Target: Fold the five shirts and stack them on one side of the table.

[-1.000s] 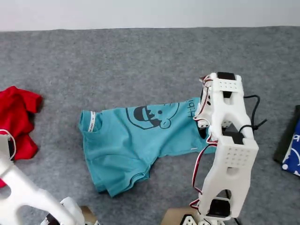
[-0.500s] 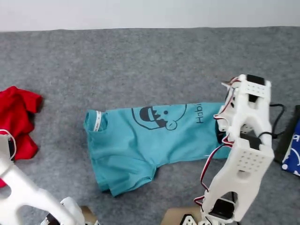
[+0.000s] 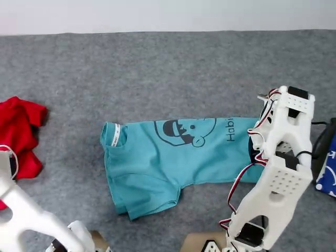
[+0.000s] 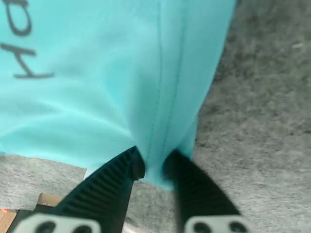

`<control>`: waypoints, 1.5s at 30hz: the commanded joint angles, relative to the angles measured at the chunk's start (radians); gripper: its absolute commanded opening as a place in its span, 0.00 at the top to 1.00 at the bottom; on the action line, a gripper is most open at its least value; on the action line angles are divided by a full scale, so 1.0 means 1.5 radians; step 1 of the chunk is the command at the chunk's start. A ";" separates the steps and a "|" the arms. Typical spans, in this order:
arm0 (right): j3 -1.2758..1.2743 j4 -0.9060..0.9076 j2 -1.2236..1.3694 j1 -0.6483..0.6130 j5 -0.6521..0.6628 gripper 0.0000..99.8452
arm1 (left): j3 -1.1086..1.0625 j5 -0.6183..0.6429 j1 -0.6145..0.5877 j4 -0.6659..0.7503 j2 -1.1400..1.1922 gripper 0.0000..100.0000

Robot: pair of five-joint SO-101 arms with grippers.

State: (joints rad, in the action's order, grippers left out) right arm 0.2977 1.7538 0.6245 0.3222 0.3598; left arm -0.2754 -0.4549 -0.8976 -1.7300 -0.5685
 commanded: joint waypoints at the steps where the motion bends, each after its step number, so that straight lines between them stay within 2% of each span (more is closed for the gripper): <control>1: 0.054 0.027 -0.081 0.008 0.005 0.79 | 0.022 0.002 0.003 -0.015 -0.017 1.00; 6: 0.089 0.027 -0.162 -0.025 0.005 0.79 | 0.022 0.002 0.003 -0.015 -0.017 1.00; 10: 0.096 0.005 -0.178 -0.099 0.004 0.79 | 0.022 0.002 0.003 -0.015 -0.017 1.00; 13: 0.097 -0.048 -0.138 -0.135 0.002 0.81 | 0.022 0.002 0.003 -0.015 -0.017 1.00; 17: 0.098 -0.135 -0.067 -0.148 0.005 0.88 | 0.022 0.002 0.003 -0.015 -0.017 1.00; 24: 0.131 -0.209 0.020 -0.149 0.006 0.88 | 0.022 0.002 0.004 -0.015 -0.017 1.00; 30: 0.256 -0.214 0.105 -0.161 0.032 0.88 | 0.022 0.002 0.005 -0.015 -0.017 1.00; 35: 0.378 -0.183 0.169 -0.164 0.040 0.88 | 0.022 0.002 0.005 -0.016 -0.017 1.00; 45: 0.595 0.029 0.184 -0.157 0.039 0.88 | 0.022 0.002 0.005 -0.016 -0.017 1.00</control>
State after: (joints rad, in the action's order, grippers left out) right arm 1.0986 1.7400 0.9145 0.0829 0.4104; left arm -0.2754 -0.4549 -0.8976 -1.7300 -0.5685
